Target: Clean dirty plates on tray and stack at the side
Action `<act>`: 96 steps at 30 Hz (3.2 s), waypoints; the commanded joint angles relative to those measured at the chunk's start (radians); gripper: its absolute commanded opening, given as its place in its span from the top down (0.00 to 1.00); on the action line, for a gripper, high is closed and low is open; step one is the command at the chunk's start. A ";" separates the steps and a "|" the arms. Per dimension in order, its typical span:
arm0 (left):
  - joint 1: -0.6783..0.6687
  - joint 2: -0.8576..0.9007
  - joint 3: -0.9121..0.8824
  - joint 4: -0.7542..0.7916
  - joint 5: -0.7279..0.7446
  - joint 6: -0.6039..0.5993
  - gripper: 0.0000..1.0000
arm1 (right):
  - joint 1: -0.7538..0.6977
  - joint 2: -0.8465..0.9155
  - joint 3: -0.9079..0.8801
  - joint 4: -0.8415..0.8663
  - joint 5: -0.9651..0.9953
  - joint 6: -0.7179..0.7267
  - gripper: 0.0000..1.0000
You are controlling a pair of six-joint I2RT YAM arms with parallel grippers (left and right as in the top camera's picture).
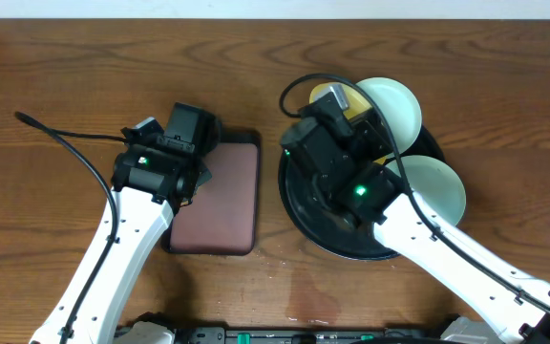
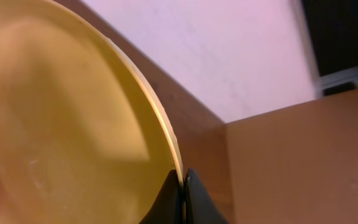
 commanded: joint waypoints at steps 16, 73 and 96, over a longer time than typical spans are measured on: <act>0.006 0.004 -0.008 -0.002 -0.005 -0.010 0.93 | 0.014 -0.012 0.019 0.015 0.118 -0.058 0.99; 0.006 0.010 -0.009 0.025 0.020 -0.009 0.92 | -1.281 0.338 0.002 0.186 -1.484 0.580 0.25; 0.006 0.010 -0.009 0.035 0.020 -0.009 0.93 | -0.813 0.367 0.002 0.246 -1.075 0.412 0.23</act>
